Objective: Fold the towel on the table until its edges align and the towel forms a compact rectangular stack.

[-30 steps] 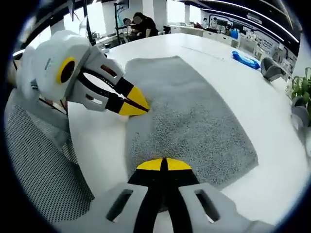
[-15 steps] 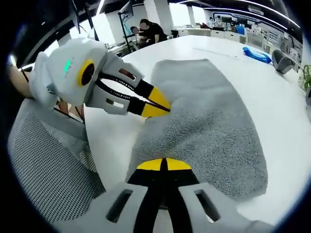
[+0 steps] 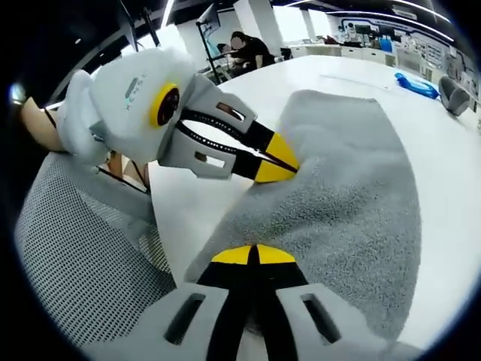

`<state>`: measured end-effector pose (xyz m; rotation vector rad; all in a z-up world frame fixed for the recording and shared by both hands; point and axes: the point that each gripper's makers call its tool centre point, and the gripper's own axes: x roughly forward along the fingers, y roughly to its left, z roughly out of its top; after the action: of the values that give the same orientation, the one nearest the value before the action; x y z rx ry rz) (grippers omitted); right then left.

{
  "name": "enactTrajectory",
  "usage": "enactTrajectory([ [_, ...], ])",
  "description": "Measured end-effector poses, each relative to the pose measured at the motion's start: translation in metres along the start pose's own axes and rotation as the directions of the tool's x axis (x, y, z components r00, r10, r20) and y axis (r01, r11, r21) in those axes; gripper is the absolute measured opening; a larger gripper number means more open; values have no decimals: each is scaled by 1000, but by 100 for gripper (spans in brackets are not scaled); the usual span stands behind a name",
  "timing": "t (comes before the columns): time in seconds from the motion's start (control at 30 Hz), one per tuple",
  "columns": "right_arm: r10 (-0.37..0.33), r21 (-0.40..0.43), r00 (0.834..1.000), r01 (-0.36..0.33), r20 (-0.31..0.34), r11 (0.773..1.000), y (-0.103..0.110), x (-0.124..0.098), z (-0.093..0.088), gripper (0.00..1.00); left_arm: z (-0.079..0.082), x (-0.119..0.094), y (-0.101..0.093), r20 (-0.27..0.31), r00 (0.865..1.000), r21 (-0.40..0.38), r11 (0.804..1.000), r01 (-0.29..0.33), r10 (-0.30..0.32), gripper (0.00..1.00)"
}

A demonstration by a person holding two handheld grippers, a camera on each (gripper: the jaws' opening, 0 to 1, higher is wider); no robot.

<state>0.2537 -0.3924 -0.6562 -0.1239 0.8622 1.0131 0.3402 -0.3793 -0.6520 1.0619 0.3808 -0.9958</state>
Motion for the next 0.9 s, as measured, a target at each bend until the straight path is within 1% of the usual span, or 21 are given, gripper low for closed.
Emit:
enactTrajectory([
  [0.2,30,2,1000,-30,4,1000,8,4,2,0,-1,0,1,-4,1000,0,1000,-3,3,1],
  [0.23,31,-24,1000,-31,-4,999,9,5,2,0,-1,-1,1,-4,1000,1,1000,-4,4,1],
  [0.27,33,-79,999,-34,-21,996,9,4,2,0,-1,-1,1,-4,1000,2,1000,-4,4,1],
  [0.3,34,-175,998,-43,-54,984,10,3,2,0,-1,-1,1,-4,1000,0,1000,-4,4,1],
  [0.33,30,-189,998,-42,-62,981,10,3,3,0,-1,-1,1,-3,1000,-3,1000,-4,4,1],
  [0.37,31,-163,998,-39,-56,986,11,3,4,0,-1,-1,1,-2,1000,-4,1000,-4,4,1],
  [0.4,13,-123,999,-19,-47,992,5,1,7,0,-2,-1,1,-4,1000,-7,1000,-5,5,1],
  [0.43,-3,-120,999,-1,-34,993,1,-1,10,0,-2,-1,1,-4,1000,-7,1000,-6,6,1],
  [0.5,-71,-107,996,76,48,991,-16,-11,25,0,-3,-1,2,-1,1000,-17,1000,-5,5,1],
  [0.53,-130,-76,988,137,87,988,-30,-18,32,0,-3,-1,2,1,1000,-18,1000,-5,5,1],
  [0.57,-190,-70,976,198,107,978,-43,-25,35,0,-2,-1,2,3,1000,-19,1000,-5,5,1],
  [0.6,-277,-80,955,286,111,955,-62,-35,34,0,-2,-1,2,4,1000,-20,1000,-5,5,1],
  [0.63,-324,-94,940,333,104,938,-72,-40,32,0,-2,-1,2,5,1000,-22,1000,-5,5,1],
  [0.67,-379,-105,921,387,90,916,-83,-46,28,0,-2,-1,2,6,1000,-24,1000,-5,5,1],
  [0.7,-418,-110,906,423,67,899,-91,-49,22,0,-2,-1,2,6,1000,-25,1000,-5,5,1],
  [0.73,-440,-119,898,439,18,891,-97,-51,11,0,-2,-1,2,6,1000,-24,1000,-5,5,1],
  [0.77,-444,-118,896,439,-19,891,-99,-51,3,0,-2,-1,2,6,1000,-23,1000,-5,5,1],
  [0.8,-415,-105,908,409,-48,906,-97,-46,-5,0,-2,-1,2,6,1000,-23,1000,-5,5,1],
  [0.83,-405,-92,914,400,-35,912,-96,-44,-4,0,-2,-1,2,6,1000,-24,1000,-5,5,1],
  [0.87,-410,-96,912,406,-21,909,-94,-43,0,0,-2,-1,2,6,1000,-23,1000,-4,5,1],
  [0.9,-417,-111,909,411,-28,905,-93,-43,0,0,-2,-1,2,6,1000,-23,1000,-4,4,1],
])
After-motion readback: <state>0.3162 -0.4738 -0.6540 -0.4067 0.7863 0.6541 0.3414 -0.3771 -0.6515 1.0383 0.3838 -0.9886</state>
